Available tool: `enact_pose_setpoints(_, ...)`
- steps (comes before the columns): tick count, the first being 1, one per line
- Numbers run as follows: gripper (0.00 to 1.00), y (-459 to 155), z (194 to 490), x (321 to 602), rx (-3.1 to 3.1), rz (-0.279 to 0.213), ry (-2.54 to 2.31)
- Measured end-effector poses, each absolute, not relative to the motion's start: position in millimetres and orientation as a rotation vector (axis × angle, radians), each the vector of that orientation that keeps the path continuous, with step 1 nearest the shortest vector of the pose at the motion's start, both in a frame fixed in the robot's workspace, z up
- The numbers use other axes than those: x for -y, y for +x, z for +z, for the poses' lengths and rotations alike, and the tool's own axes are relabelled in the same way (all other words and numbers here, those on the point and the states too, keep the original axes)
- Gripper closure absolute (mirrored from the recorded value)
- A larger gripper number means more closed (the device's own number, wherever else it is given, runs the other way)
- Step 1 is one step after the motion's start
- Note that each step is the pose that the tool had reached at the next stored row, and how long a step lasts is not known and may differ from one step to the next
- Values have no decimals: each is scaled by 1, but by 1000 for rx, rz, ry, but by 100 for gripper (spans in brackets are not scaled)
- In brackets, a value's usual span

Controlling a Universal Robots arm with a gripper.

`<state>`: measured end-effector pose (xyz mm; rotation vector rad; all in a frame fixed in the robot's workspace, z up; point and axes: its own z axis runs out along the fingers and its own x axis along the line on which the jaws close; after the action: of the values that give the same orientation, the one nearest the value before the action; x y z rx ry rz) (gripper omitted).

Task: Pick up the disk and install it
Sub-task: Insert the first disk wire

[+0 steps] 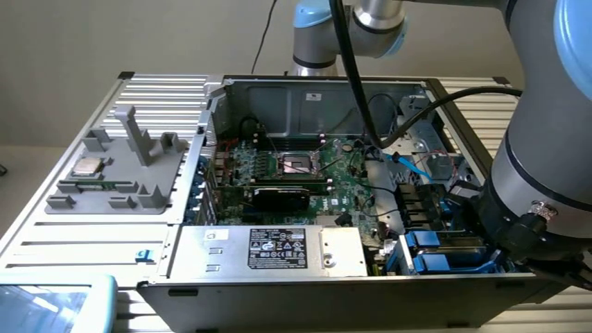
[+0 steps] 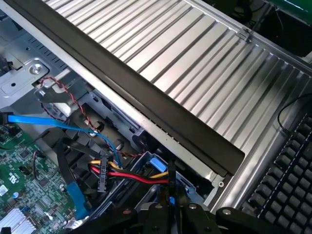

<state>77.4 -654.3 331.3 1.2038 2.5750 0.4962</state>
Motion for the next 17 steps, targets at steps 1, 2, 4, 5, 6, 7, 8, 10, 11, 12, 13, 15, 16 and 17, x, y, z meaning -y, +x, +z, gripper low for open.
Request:
enact_pose_setpoints(1, 84, 77, 331, 654, -2574, 494, 1210)
enact_pose_setpoints(2, 84, 77, 331, 654, -2573, 494, 1211)
enact_pose_setpoints(4, 84, 77, 331, 654, -2573, 494, 1212)
enact_pose_setpoints(5, 84, 76, 331, 653, -2573, 493, 1213)
enact_pose_setpoints(6, 84, 76, 331, 653, -2572, 493, 1215)
enact_pose_setpoints(7, 84, 76, 331, 652, -2570, 493, 1217)
enact_pose_setpoints(8, 84, 75, 331, 651, -2569, 492, 1219)
enact_pose_setpoints(10, 84, 75, 331, 650, -2567, 492, 1222)
enact_pose_setpoints(11, 84, 74, 331, 650, -2567, 492, 1223)
enact_pose_setpoints(12, 84, 74, 331, 649, -2566, 491, 1224)
enact_pose_setpoints(13, 84, 74, 331, 649, -2566, 490, 1224)
enact_pose_setpoints(15, 84, 73, 331, 648, -2565, 478, 1221)
enact_pose_setpoints(16, 84, 73, 331, 648, -2564, 461, 1217)
enact_pose_setpoints(17, 84, 73, 331, 647, -2563, 438, 1212)
